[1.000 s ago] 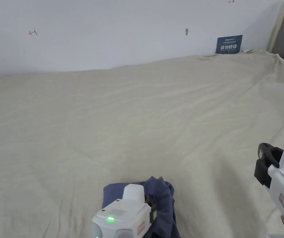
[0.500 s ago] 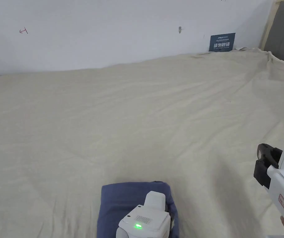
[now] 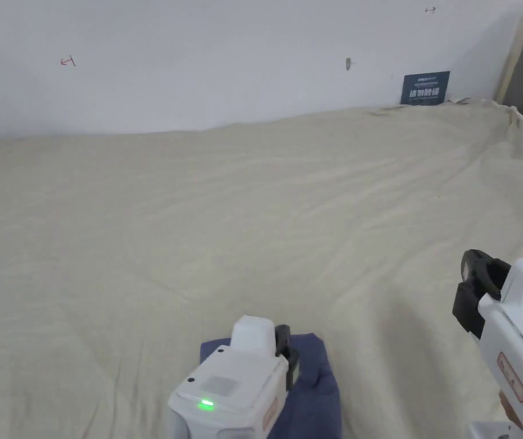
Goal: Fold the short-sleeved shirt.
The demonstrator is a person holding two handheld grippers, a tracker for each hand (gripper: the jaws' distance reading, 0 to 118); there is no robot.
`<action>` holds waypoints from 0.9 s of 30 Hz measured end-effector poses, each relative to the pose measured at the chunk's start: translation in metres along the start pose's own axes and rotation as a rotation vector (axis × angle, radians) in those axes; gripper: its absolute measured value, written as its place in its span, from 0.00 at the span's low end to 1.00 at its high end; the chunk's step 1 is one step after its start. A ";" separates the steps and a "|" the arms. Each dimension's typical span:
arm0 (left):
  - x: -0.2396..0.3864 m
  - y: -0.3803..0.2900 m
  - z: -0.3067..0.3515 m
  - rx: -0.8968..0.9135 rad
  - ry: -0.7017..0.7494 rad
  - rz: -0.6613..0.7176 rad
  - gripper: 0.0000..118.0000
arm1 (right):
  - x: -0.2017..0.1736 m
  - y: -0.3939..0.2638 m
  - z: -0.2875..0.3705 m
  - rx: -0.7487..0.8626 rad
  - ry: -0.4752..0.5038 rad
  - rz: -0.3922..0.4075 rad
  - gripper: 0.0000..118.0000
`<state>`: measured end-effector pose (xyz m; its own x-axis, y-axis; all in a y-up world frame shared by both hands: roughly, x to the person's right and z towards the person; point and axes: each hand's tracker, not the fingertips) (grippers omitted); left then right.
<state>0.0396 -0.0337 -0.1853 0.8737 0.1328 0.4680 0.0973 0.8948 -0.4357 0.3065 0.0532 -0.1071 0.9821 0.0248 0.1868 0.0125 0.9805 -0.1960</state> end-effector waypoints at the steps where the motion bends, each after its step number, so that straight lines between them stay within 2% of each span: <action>1: -0.005 0.005 0.005 0.017 0.011 0.001 0.00 | -0.005 0.002 0.000 0.008 0.010 0.000 0.00; 9: -0.064 0.037 0.050 0.150 0.170 0.022 0.00 | -0.044 0.013 -0.003 0.046 0.061 0.009 0.00; 19: -0.139 0.045 0.102 0.223 0.378 0.054 0.00 | -0.088 -0.009 -0.021 0.012 0.112 0.006 0.00; 27: -0.164 0.034 0.125 0.241 0.440 0.078 0.00 | -0.113 -0.038 -0.032 -0.008 0.131 0.028 0.00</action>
<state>-0.1596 0.0286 -0.1811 0.9971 0.0576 0.0500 -0.0439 0.9692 -0.2423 0.2007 0.0072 -0.1512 0.9982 0.0258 0.0537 -0.0141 0.9782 -0.2070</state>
